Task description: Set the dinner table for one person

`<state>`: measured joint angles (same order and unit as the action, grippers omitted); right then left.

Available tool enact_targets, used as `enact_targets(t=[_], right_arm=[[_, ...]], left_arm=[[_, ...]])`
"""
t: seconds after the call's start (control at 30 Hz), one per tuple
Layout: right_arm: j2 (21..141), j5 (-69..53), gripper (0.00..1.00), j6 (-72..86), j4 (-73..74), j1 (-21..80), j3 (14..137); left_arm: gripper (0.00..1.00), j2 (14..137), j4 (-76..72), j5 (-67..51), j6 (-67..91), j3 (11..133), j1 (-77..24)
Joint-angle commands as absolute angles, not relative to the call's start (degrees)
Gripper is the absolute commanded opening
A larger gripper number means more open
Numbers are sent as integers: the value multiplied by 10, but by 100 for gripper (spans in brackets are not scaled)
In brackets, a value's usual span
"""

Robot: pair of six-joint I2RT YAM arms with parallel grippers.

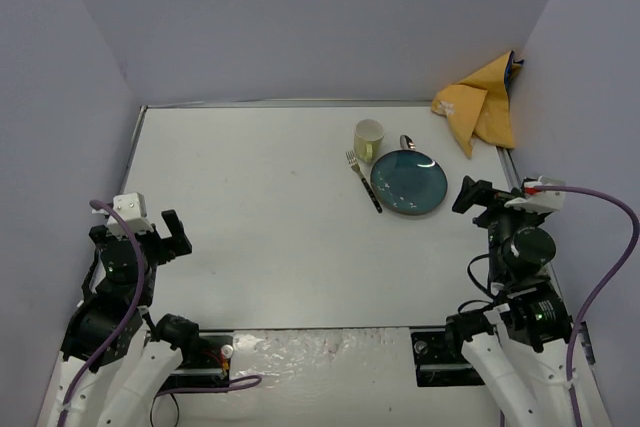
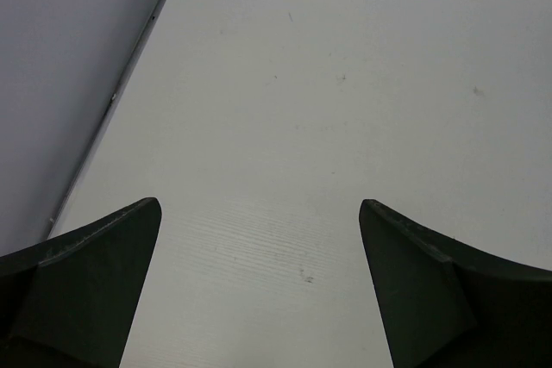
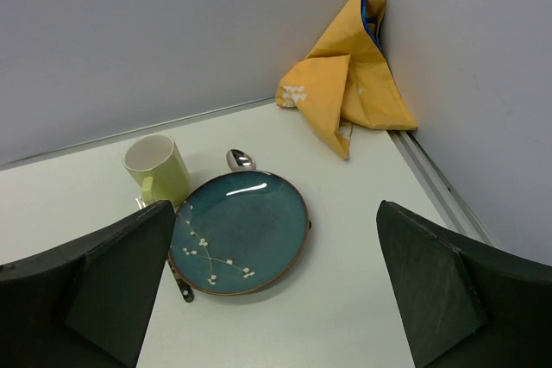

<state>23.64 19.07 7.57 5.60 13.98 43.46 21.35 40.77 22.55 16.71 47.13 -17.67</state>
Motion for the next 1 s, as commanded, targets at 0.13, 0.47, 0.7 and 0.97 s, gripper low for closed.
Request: enact_targets(t=[0.13,0.47,0.7,0.97], right_arm=[[371,197,100,152,-28,142,438],[679,251,100,227,-60,101,547],[854,214,100,223,-137,14,638],[1067,128,100,168,-205,-61,767]], left_arm=[[97,250,363,189,168,475,-177],[97,330,393,172,185,494,-179],[97,320,383,166,186,490,-184],[97,326,393,191,190,493,-182]])
